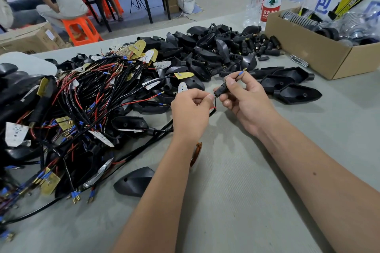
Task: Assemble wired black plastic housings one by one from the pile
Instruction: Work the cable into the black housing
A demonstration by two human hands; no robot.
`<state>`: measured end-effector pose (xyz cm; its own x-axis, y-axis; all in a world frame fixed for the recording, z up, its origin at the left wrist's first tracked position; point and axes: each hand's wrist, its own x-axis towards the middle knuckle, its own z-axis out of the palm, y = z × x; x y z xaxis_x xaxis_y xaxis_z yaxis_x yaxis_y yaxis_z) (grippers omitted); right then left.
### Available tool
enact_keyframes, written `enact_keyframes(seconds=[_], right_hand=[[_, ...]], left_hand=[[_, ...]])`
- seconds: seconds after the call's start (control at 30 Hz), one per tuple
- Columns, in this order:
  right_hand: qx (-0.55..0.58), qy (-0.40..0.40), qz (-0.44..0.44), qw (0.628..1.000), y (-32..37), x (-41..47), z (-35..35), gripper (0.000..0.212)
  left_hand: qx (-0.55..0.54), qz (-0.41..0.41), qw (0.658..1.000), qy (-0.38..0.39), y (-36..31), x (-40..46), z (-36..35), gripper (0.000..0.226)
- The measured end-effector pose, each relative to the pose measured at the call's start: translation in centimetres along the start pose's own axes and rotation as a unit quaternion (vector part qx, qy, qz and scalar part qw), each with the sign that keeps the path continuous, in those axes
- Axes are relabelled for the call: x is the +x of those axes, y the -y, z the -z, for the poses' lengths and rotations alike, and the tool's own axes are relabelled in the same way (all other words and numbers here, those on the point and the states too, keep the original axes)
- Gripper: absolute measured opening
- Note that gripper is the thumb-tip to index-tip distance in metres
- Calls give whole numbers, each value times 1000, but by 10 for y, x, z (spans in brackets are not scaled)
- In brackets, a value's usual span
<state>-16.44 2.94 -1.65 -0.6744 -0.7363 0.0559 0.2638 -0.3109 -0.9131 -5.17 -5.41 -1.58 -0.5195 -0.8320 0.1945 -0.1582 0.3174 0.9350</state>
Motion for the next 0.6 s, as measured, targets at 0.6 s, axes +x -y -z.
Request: enact_keyframes(seconds=[0.6], right_hand=[[34,-71,37,996,-3,3,3,6]], left_hand=[[-16,20,997,-69,-10,-4,4,13]])
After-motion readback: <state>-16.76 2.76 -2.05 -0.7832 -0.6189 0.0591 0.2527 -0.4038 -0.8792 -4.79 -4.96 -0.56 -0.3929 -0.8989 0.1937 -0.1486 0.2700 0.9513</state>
